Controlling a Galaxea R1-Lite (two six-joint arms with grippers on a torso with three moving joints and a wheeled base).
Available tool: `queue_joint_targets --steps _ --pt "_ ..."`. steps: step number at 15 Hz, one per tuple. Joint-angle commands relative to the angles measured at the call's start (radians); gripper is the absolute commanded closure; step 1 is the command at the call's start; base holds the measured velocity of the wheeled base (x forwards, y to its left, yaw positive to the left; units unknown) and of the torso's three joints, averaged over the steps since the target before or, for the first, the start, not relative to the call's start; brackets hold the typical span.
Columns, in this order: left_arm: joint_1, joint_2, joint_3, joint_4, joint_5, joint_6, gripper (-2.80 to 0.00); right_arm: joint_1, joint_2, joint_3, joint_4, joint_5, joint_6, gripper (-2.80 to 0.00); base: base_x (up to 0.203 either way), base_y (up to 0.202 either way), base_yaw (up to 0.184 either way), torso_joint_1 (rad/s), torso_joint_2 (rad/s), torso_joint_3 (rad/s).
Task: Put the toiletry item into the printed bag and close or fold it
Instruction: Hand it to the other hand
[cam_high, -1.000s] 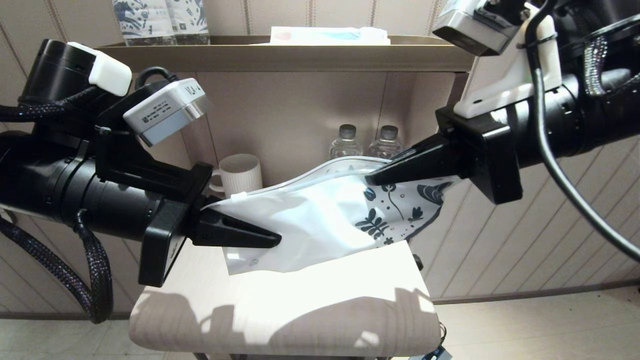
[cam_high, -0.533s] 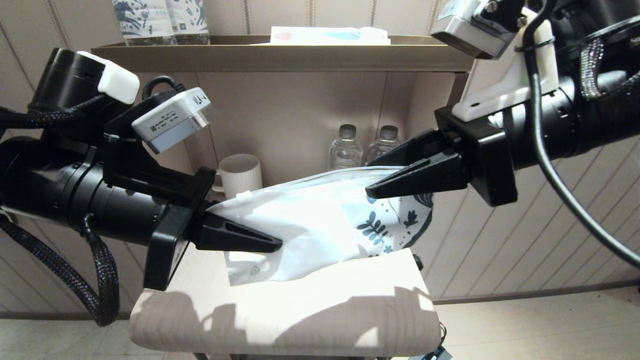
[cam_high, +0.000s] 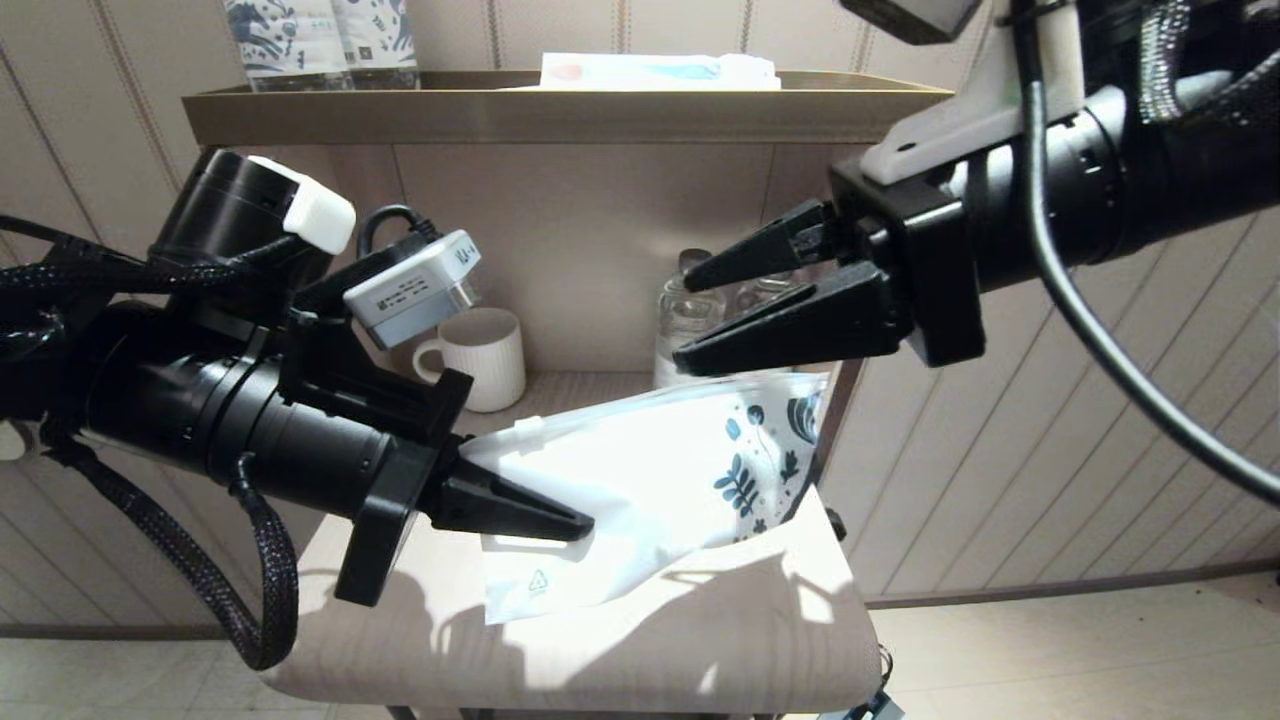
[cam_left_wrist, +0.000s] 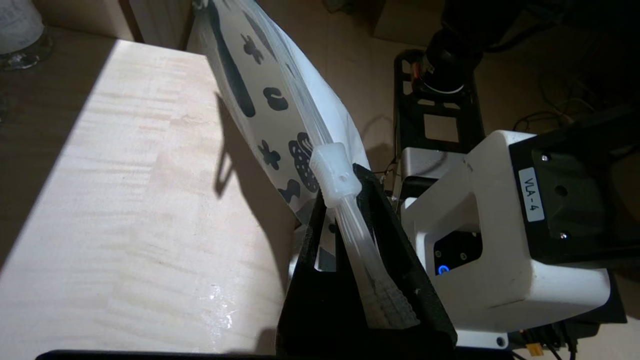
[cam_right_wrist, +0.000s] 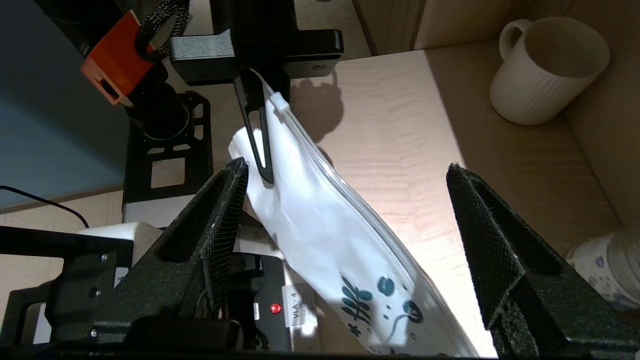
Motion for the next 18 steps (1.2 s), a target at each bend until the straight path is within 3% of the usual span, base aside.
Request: queue_joint_targets --steps 1,4,10,18 --pt "-0.013 0.013 -0.001 0.003 -0.041 0.014 0.0 0.049 0.072 -0.026 0.02 0.0 -0.025 -2.8 0.0 0.0 0.0 0.0 0.0 0.0" --pt "-0.024 0.028 0.016 0.012 -0.046 0.103 0.0 0.082 0.08 -0.02 0.027 0.001 -0.05 -2.8 0.0 0.0 0.0 0.0 0.0 0.0" --pt "-0.024 0.028 0.029 0.008 -0.044 0.114 0.0 0.136 0.083 -0.017 0.08 -0.001 -0.107 -2.8 0.0 0.0 0.0 0.0 0.0 0.0" --pt "-0.027 0.004 0.035 0.012 -0.043 0.121 0.0 0.095 0.068 0.009 0.083 0.002 -0.118 -2.8 0.0 0.0 0.0 0.0 0.0 0.0"
